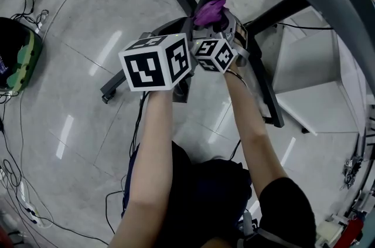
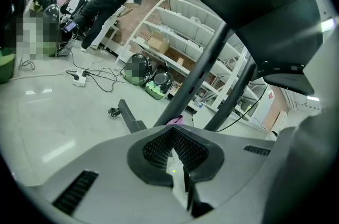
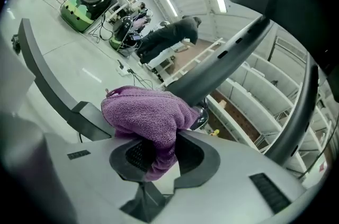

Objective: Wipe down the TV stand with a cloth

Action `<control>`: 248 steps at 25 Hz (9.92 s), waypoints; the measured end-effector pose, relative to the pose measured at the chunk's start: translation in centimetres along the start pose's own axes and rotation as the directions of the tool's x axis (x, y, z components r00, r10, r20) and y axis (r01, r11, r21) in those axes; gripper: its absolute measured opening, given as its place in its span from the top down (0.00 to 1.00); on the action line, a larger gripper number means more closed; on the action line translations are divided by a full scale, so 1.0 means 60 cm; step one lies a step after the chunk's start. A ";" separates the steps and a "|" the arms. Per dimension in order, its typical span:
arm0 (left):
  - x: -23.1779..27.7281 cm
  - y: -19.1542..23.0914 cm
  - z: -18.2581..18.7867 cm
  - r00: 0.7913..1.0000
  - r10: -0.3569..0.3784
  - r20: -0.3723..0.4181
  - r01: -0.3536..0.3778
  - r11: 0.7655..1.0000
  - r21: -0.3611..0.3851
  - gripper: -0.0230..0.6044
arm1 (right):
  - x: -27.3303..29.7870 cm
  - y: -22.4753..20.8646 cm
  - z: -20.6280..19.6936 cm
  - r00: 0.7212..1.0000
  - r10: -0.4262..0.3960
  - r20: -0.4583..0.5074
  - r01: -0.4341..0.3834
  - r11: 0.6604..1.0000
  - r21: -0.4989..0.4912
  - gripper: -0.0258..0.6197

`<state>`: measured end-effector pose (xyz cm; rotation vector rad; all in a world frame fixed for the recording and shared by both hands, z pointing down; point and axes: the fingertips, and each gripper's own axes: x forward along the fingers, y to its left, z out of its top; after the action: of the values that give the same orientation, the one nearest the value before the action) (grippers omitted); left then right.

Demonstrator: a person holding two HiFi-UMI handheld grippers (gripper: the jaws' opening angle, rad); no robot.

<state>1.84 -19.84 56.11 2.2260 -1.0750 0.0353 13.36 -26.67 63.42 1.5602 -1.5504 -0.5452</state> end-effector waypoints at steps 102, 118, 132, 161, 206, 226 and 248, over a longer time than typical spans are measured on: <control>0.017 -0.126 -0.040 0.994 -0.087 -0.062 0.093 0.990 0.103 0.95 | -0.075 -0.247 -0.054 0.962 -0.268 0.055 0.258 0.821 -0.510 0.81; 0.018 -0.115 -0.043 0.995 -0.058 -0.077 0.069 0.987 0.144 0.95 | -0.036 -0.129 -0.140 0.987 -0.158 -0.034 0.117 0.845 -0.521 0.81; 0.021 -0.109 -0.050 0.995 -0.032 -0.089 0.048 0.983 0.176 0.95 | -0.024 -0.037 -0.210 0.989 -0.051 -0.142 -0.020 0.887 -0.461 0.81; 0.031 -0.153 -0.075 0.988 -0.080 -0.129 0.102 0.980 0.172 0.95 | -0.210 -0.323 -0.097 0.959 -0.281 0.044 0.278 0.893 -0.353 0.81; 0.051 -0.161 -0.098 0.984 -0.078 -0.159 0.108 0.976 0.187 0.95 | -0.133 -0.336 -0.183 0.933 -0.337 -0.125 0.324 0.939 -0.115 0.81; 0.086 -0.144 -0.131 0.975 -0.051 -0.214 0.095 0.975 0.202 0.95 | -0.049 -0.166 -0.329 0.932 -0.147 -0.331 0.162 0.986 0.021 0.81; 0.059 -0.142 -0.104 0.983 -0.031 -0.180 0.073 0.970 0.230 0.95 | -0.068 -0.117 -0.351 0.936 -0.044 -0.350 0.086 0.990 0.107 0.81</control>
<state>11.78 -14.94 57.35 2.4090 -0.9569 0.3466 33.72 -18.22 68.25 1.7000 -1.2840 -0.1965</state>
